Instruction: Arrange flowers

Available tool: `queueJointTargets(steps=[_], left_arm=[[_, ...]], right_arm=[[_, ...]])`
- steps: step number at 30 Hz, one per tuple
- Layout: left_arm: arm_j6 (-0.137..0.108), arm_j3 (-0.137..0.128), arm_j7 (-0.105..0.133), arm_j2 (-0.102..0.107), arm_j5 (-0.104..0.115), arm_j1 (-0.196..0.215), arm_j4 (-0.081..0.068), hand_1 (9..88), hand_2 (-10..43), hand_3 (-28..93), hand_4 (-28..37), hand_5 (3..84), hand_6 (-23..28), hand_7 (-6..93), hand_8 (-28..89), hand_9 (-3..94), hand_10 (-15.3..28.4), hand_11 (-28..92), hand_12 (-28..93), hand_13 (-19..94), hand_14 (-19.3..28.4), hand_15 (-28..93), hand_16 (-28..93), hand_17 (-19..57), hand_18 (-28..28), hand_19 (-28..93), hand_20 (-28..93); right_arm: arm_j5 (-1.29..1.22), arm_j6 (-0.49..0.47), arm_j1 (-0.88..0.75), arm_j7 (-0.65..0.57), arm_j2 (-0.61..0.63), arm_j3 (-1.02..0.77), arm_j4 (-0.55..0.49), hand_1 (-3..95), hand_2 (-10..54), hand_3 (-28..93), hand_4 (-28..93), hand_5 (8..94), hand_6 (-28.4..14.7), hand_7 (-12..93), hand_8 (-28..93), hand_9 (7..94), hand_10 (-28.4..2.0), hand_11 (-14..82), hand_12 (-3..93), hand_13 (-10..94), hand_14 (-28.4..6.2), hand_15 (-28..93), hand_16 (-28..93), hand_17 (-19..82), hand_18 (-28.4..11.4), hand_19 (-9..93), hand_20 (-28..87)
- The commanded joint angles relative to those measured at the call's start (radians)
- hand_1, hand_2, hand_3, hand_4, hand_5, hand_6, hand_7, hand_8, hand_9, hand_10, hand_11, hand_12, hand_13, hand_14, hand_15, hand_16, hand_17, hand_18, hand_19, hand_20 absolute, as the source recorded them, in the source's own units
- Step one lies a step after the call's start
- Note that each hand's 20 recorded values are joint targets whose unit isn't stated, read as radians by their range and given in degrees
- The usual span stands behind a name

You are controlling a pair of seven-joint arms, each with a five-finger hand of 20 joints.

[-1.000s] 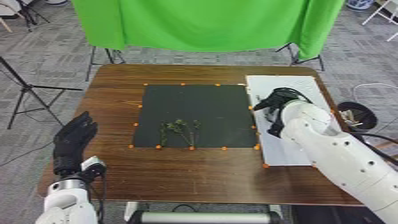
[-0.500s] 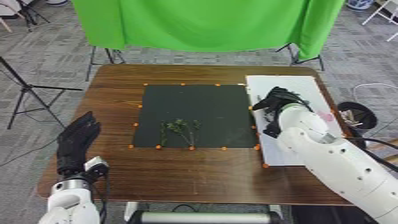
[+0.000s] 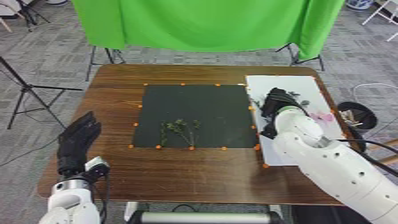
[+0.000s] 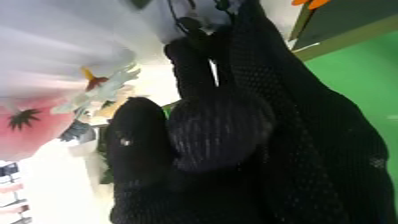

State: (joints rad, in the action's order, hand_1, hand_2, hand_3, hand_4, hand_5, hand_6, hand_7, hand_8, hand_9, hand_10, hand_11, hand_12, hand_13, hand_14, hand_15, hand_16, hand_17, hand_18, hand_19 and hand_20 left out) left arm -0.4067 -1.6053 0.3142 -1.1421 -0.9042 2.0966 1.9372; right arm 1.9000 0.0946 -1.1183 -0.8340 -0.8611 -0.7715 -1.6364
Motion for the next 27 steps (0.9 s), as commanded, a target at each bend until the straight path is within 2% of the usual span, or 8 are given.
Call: queueJointTargets(steps=[1, 2, 6, 10, 13, 20, 23, 27], left_arm=[[0.013, 0.003, -0.012, -0.008, -0.009, -0.005, -0.004, 38.9, -1.1, 70, -17.3, 46.2, 3.2, 17.2, -9, 37.6, 12.7, 21, 9, 36, 13.9, 19, -3, 20.6, 11.7, 11, 25], [0.016, 0.003, -0.014, -0.007, -0.009, -0.007, -0.006, 38.9, -1.1, 70, -17.3, 46.2, 3.2, 17.2, -9, 37.6, 12.7, 21, 9, 36, 13.9, 19, -3, 20.6, 11.7, 11, 25], [0.009, 0.003, -0.01, -0.008, -0.008, -0.005, -0.003, 39.1, -1.1, 70, -17.4, 46.2, 3.3, 17.1, -9, 37.5, 12.6, 21, 9, 36, 13.9, 19, -3, 20.6, 11.7, 10, 25], [0.008, 0.007, -0.002, -0.009, -0.005, -0.01, -0.007, 39.1, -1.0, 70, -17.3, 46.2, 3.2, 17.1, -9, 37.6, 12.6, 21, 9, 36, 13.9, 19, -3, 20.6, 11.7, 10, 25], [0.008, 0.009, 0.0, -0.011, -0.005, -0.009, -0.007, 39.2, -1.0, 70, -17.3, 46.2, 3.2, 17.2, -9, 37.6, 12.6, 21, 9, 36, 14.0, 19, -3, 20.6, 11.6, 10, 25], [0.003, 0.01, -0.003, -0.011, -0.005, -0.009, -0.007, 39.4, -1.0, 70, -17.2, 46.2, 3.2, 17.2, -9, 37.5, 12.6, 22, 9, 36, 13.9, 19, -3, 20.7, 11.6, 11, 25], [-0.002, 0.01, 0.0, -0.012, -0.002, -0.006, -0.004, 39.4, -1.1, 70, -17.2, 46.2, 3.3, 17.2, -9, 37.5, 12.6, 22, 9, 36, 13.9, 19, -3, 20.7, 11.6, 11, 25], [0.003, 0.003, -0.006, -0.012, -0.005, -0.005, -0.002, 39.4, -1.1, 69, -17.1, 46.2, 3.3, 17.1, -9, 37.5, 12.6, 22, 9, 36, 13.9, 19, -3, 20.7, 11.6, 11, 25]], right_arm=[[-0.128, 0.012, -0.103, -0.039, -0.019, 0.021, 0.02, 65.1, -9.5, 55, -14, 74.5, -3.6, 29, 21, 93.7, -10.6, 14.9, 27.3, 94, -2.2, 58, 19, 74, -7.1, 88, 35], [-0.135, 0.017, -0.107, -0.039, -0.019, 0.018, 0.02, 66.0, -9.5, 54, -14, 75.1, -3.7, 30, 21, 93.7, -10.6, 16.0, 27.3, 94, -2.2, 58, 19, 74, -7.0, 87, 35], [-0.142, 0.139, -0.111, -0.024, -0.013, 0.037, 0.024, 67.6, -9.5, 56, -13, 75.9, -5.0, 34, 16, 93.7, -10.7, 19.3, 27.2, 94, -1.8, 58, 20, 75, -6.2, 85, 39], [-0.106, 0.228, -0.102, 0.01, 0.005, 0.073, 0.026, 65.9, -9.5, 58, -5, 73.5, -5.5, 43, 14, 93.7, -11.4, 22.3, 30.3, 94, -0.9, 58, 21, 75, -4.9, 83, 45], [-0.09, 0.284, -0.097, 0.024, 0.01, 0.088, 0.024, 63.8, -9.5, 59, 0, 71.2, -5.5, 49, 12, 93.7, -13.2, 25.3, 31.9, 94, -0.4, 58, 22, 76, -4.5, 83, 47], [-0.145, 0.44, -0.093, 0.082, 0.016, 0.058, -0.013, 61.9, -9.5, 61, 4, 69.8, -6.0, 53, 11, 93.7, -15.2, 23.9, 38.0, 94, -0.2, 58, 24, 75, -3.7, 82, 49], [-0.166, 0.467, -0.086, 0.117, 0.017, 0.034, -0.037, 61.3, -9.5, 62, 5, 68.4, -6.0, 55, 11, 93.7, -15.4, 23.1, 39.9, 94, -0.4, 58, 25, 75, -3.8, 82, 50], [-0.187, 0.478, -0.079, 0.149, 0.028, 0.01, -0.093, 61.2, -9.5, 62, 5, 68.1, -6.0, 56, 10, 93.7, -15.5, 23.2, 40.2, 94, -0.4, 58, 25, 75, -3.8, 82, 51]])
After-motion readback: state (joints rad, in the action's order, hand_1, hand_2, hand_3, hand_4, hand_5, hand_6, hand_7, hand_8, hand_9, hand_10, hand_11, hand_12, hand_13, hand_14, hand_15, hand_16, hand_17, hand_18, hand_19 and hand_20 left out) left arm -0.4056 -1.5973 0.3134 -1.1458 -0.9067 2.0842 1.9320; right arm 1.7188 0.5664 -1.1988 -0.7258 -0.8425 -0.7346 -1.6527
